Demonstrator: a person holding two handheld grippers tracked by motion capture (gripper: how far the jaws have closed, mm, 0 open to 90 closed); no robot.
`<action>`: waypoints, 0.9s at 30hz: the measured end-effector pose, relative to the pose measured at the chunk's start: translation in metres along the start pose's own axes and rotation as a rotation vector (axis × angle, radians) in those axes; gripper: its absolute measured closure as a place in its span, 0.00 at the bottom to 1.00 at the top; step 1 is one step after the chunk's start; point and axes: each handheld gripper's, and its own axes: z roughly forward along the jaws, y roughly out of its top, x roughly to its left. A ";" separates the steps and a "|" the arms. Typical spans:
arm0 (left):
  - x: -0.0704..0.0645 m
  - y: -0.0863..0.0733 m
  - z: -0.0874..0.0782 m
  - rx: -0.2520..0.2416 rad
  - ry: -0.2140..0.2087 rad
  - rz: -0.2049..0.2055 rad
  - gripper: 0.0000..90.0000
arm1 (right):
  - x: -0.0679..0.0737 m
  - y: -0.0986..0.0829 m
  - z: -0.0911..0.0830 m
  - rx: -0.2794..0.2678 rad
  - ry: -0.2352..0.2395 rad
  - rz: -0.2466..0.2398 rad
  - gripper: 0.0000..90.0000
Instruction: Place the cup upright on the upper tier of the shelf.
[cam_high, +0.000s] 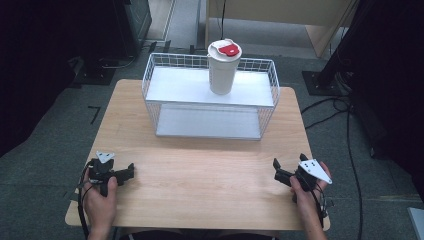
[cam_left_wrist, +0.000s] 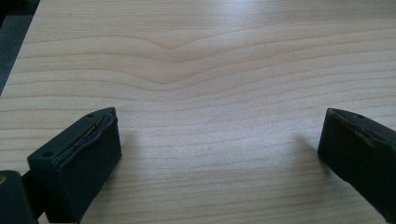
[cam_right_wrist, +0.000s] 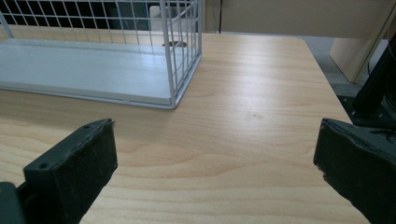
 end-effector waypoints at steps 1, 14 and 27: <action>0.000 0.000 0.000 0.000 0.000 0.000 0.00 | -0.001 -0.001 -0.001 0.003 -0.002 0.000 0.00; 0.000 0.000 0.000 0.000 0.000 0.000 0.00 | -0.020 -0.015 -0.017 0.039 -0.054 -0.001 0.00; 0.000 0.000 0.000 0.000 0.001 0.002 0.00 | -0.039 -0.023 -0.032 0.095 -0.083 0.011 0.00</action>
